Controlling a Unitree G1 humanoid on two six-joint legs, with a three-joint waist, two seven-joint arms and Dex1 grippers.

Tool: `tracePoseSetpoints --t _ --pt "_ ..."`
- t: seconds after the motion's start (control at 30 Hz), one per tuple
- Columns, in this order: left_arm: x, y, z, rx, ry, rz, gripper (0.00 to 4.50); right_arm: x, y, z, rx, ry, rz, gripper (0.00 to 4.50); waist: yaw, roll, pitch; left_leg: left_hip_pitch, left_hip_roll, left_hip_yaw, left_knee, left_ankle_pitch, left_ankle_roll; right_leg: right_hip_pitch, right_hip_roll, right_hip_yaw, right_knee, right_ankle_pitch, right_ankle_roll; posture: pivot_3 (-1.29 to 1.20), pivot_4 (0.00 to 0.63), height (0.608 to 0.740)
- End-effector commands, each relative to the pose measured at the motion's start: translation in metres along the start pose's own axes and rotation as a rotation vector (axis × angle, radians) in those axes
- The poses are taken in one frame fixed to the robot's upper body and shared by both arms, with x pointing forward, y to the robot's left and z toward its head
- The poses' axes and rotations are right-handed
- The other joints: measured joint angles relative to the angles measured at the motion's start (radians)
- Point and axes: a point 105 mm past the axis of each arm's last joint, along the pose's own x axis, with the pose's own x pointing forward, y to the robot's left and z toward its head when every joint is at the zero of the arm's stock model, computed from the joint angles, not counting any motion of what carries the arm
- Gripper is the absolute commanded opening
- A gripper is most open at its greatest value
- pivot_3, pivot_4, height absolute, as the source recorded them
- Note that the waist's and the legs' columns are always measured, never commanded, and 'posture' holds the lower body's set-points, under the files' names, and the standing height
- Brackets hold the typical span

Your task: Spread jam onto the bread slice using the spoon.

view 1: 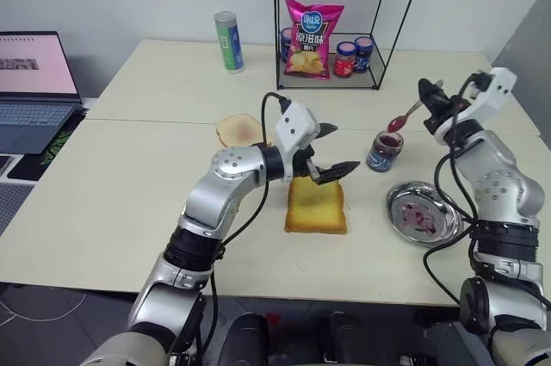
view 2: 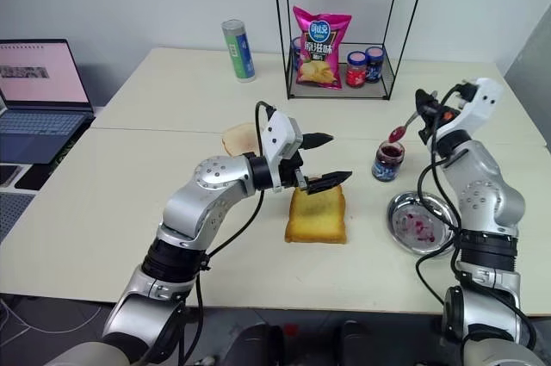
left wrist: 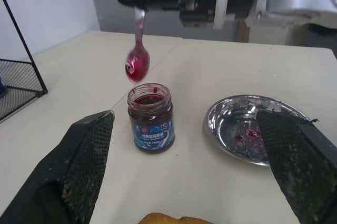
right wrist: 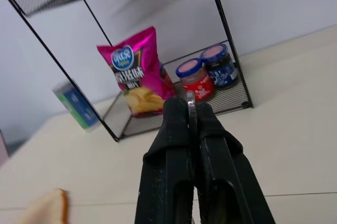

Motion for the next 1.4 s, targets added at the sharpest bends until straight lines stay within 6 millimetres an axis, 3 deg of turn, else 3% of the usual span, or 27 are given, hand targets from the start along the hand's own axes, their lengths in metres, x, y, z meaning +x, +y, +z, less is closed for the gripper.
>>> tracePoseSetpoints --t 0.03,0.43,0.97,1.4 --pt "-0.003 -0.003 0.016 0.035 -0.049 0.004 4.5 -0.002 0.006 0.008 -0.11 -0.044 0.038 0.03 -0.001 0.0 0.0 0.0 0.0 0.0 0.0 0.0 0.0 0.0 0.0 0.0 0.0 0.0 0.0 0.0 0.15 0.74" --pt "-0.006 -0.004 0.018 0.038 -0.043 0.01 4.5 -0.002 0.014 -0.021 -0.231 0.018 0.077 0.03 -0.002 0.0 0.0 0.002 0.0 0.0 0.001 0.0 -0.001 0.0 0.0 0.0 0.005 -0.002 0.004 0.0 0.15 0.74" --pt "-0.005 -0.004 0.017 0.043 -0.039 0.0 4.5 -0.005 0.001 -0.02 0.059 -0.001 -0.016 0.03 -0.002 0.0 0.0 0.003 0.0 0.001 0.001 0.001 -0.001 0.0 0.0 0.0 0.005 0.0 0.0 0.0 0.15 0.74" --pt "-0.006 0.0 0.016 0.049 -0.037 0.01 4.5 -0.005 -0.009 -0.003 0.373 -0.081 -0.081 0.03 -0.002 0.0 0.0 0.003 0.001 0.001 0.001 0.001 -0.001 0.0 0.0 0.001 0.005 0.0 0.0 0.0 0.15 0.74"
